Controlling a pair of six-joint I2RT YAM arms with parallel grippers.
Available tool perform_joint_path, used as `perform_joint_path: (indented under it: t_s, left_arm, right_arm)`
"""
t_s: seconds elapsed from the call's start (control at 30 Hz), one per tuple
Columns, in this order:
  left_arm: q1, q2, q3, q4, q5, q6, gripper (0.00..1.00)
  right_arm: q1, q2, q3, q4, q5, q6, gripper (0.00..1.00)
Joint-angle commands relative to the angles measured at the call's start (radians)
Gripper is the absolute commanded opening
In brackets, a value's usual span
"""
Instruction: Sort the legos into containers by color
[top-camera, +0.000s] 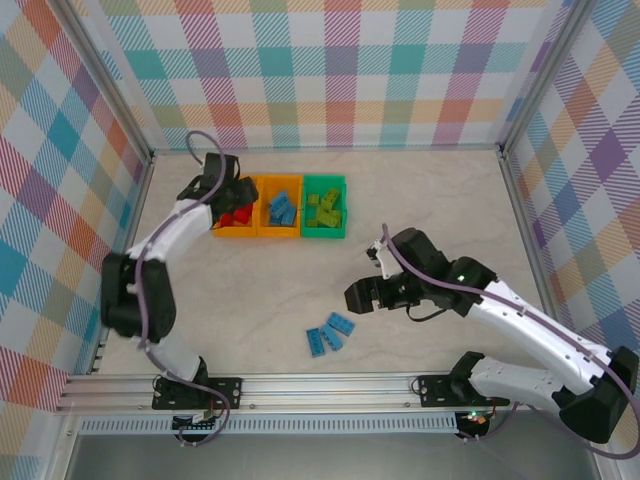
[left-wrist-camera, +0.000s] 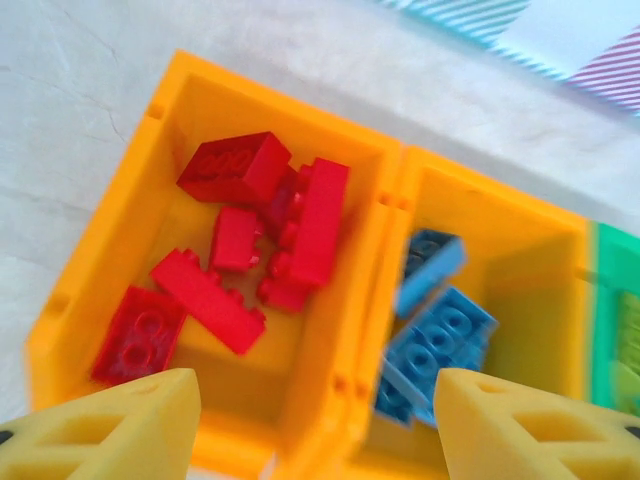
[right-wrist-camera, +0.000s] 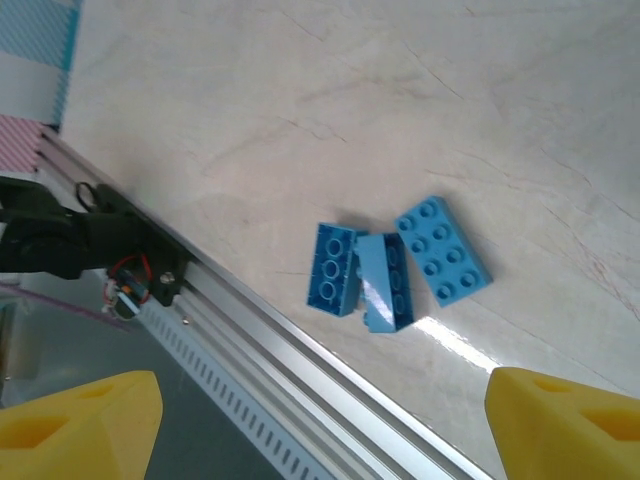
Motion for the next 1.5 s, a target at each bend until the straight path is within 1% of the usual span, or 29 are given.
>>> perform_joint_path:
  t_s: [0.0, 0.07, 0.13, 0.23, 0.3, 0.37, 0.4, 0.43, 0.47, 0.5, 0.57, 0.67, 0.77, 0.9, 0.93, 0.97, 1.1, 1.23, 1.37, 1.4, 1.47]
  left_arm:
    - [-0.075, -0.247, -0.060, 0.007, 0.052, 0.067, 0.64]
    - [-0.121, -0.369, -0.108, -0.005, 0.141, 0.163, 0.66]
    - [-0.177, -0.483, -0.155, -0.058, 0.269, 0.309, 0.71]
    - [-0.250, -0.640, -0.245, -0.155, 0.348, 0.487, 0.75]
    - [-0.280, -0.747, -0.323, -0.202, 0.439, 0.608, 0.74]
    - [-0.307, -0.849, -0.395, -0.264, 0.543, 0.732, 0.69]
    - [-0.321, -0.901, -0.429, -0.304, 0.592, 0.807, 0.69]
    - [-0.330, -0.950, -0.466, -0.352, 0.654, 0.910, 0.69]
    - [-0.335, -0.990, -0.498, -0.404, 0.676, 1.010, 0.72]
    - [-0.342, -1.035, -0.536, -0.456, 0.679, 1.108, 0.78]
    - [-0.349, -1.111, -0.592, -0.547, 0.654, 1.271, 0.89]
    - [-0.351, -1.172, -0.640, -0.629, 0.630, 1.407, 0.96]
    - [-0.351, -1.195, -0.671, -0.655, 0.644, 1.459, 0.99]
    - [-0.351, -1.204, -0.718, -0.616, 0.708, 1.461, 0.99]
    - [-0.351, -1.204, -0.731, -0.602, 0.725, 1.460, 1.00]
    - [-0.351, -1.202, -0.740, -0.590, 0.737, 1.461, 1.00]
    - [-0.351, -1.198, -0.774, -0.549, 0.753, 1.459, 1.00]
    - [-0.351, -1.214, -0.801, -0.506, 0.756, 1.430, 1.00]
    - [-0.351, -1.267, -0.845, -0.383, 0.763, 1.304, 1.00]
    - [-0.351, -1.277, -0.856, -0.358, 0.764, 1.285, 1.00]
    - [-0.351, -1.290, -0.873, -0.335, 0.763, 1.267, 1.00]
  right_arm:
    - [0.029, 0.050, -0.020, -0.021, 0.053, 0.026, 0.84]
    - [0.056, 0.074, -0.036, -0.008, 0.067, 0.031, 0.84]
    - [0.090, 0.095, -0.057, -0.003, 0.118, 0.031, 0.84]
    - [0.128, 0.140, -0.079, -0.011, 0.188, 0.027, 0.82]
    - [0.151, 0.182, -0.088, -0.005, 0.221, 0.024, 0.80]
    - [0.166, 0.220, -0.091, 0.011, 0.235, 0.015, 0.77]
    - [0.173, 0.240, -0.096, 0.024, 0.245, 0.011, 0.75]
    - [0.177, 0.259, -0.098, 0.038, 0.252, 0.007, 0.73]
    - [0.178, 0.275, -0.102, 0.054, 0.260, 0.003, 0.71]
    - [0.180, 0.292, -0.107, 0.076, 0.270, -0.004, 0.70]
    - [0.182, 0.330, -0.113, 0.117, 0.269, -0.028, 0.70]
    - [0.181, 0.388, -0.129, 0.185, 0.237, -0.066, 0.70]
    - [0.182, 0.454, -0.128, 0.219, 0.212, -0.089, 0.70]
    - [0.182, 0.524, -0.131, 0.260, 0.188, -0.104, 0.68]
    - [0.182, 0.539, -0.131, 0.269, 0.184, -0.104, 0.66]
    - [0.181, 0.550, -0.129, 0.277, 0.181, -0.104, 0.61]
    - [0.181, 0.551, -0.137, 0.309, 0.199, -0.096, 0.37]
    - [0.178, 0.497, -0.143, 0.303, 0.232, -0.085, 0.29]
    - [0.151, 0.367, -0.172, 0.336, 0.254, -0.073, 0.29]
    - [0.138, 0.339, -0.185, 0.350, 0.248, -0.080, 0.30]
    - [0.112, 0.291, -0.204, 0.368, 0.236, -0.119, 0.41]
